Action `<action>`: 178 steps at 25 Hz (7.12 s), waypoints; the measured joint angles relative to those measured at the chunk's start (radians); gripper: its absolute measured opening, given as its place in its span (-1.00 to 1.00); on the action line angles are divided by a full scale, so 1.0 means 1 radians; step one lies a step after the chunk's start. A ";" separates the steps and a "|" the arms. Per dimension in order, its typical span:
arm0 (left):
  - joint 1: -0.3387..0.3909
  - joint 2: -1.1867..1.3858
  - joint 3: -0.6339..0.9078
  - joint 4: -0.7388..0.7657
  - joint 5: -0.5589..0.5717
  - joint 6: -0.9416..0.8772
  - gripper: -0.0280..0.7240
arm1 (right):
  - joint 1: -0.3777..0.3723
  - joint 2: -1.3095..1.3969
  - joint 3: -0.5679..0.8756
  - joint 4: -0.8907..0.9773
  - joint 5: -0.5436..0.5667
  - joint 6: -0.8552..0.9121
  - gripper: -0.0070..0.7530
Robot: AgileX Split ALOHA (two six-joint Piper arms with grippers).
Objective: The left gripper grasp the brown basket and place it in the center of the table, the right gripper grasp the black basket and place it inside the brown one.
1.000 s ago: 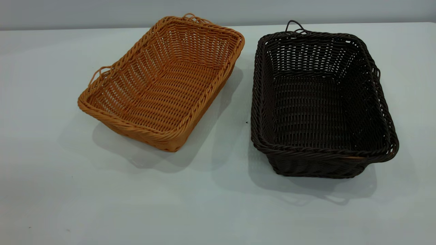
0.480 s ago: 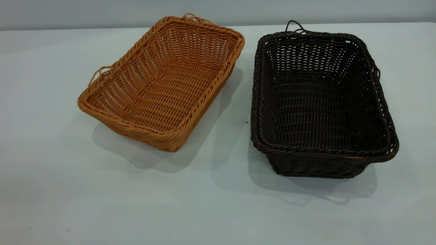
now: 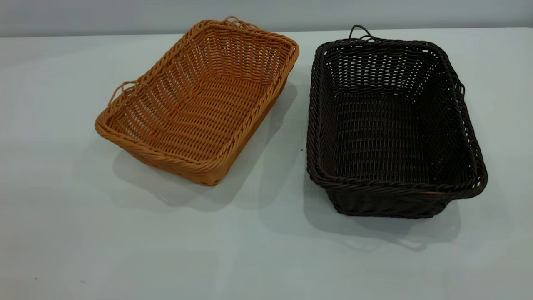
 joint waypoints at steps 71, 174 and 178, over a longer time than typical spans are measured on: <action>-0.191 2.050 -1.231 -0.087 -0.550 0.366 -0.72 | 0.299 1.993 -0.167 1.394 -0.491 -0.283 0.54; -0.054 1.868 -1.236 -0.360 -0.251 0.487 0.51 | 0.309 1.927 -0.576 0.932 -0.300 -0.536 -0.74; -0.054 1.868 -1.236 -0.360 -0.251 0.489 0.51 | 0.309 1.942 -0.574 1.005 -0.307 -0.571 -0.74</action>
